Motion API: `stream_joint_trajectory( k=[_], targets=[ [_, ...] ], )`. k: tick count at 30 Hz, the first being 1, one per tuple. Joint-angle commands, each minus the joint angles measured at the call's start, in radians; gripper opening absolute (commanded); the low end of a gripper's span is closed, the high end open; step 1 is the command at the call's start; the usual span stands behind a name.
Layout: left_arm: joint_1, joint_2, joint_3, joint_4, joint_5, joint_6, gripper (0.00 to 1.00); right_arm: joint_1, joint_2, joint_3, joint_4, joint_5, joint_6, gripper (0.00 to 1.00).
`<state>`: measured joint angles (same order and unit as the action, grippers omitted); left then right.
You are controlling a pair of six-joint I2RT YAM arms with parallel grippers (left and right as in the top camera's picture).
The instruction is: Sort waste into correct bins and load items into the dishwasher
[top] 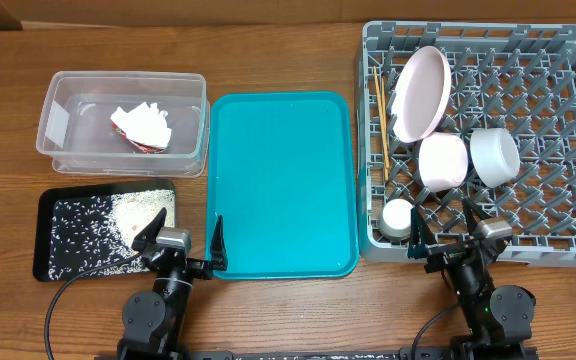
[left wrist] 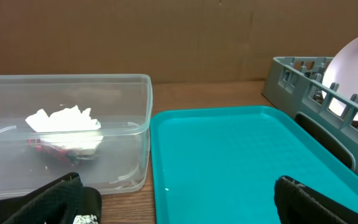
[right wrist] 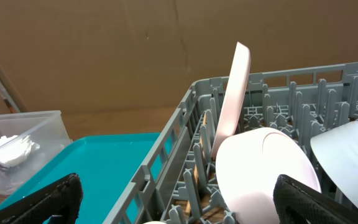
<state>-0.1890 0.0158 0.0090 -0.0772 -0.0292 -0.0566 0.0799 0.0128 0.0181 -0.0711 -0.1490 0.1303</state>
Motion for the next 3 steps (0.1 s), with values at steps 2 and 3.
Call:
stream_joint_trajectory(
  k=[2,3],
  targets=[
    [0.006,-0.011,-0.004,0.003,0.008,-0.018,1.0,-0.003,-0.01,-0.01,0.003,0.01,-0.001,1.0],
    [0.006,-0.011,-0.004,0.003,0.008,-0.018,1.0,-0.003,-0.01,-0.01,0.003,0.01,-0.001,1.0]
  ],
)
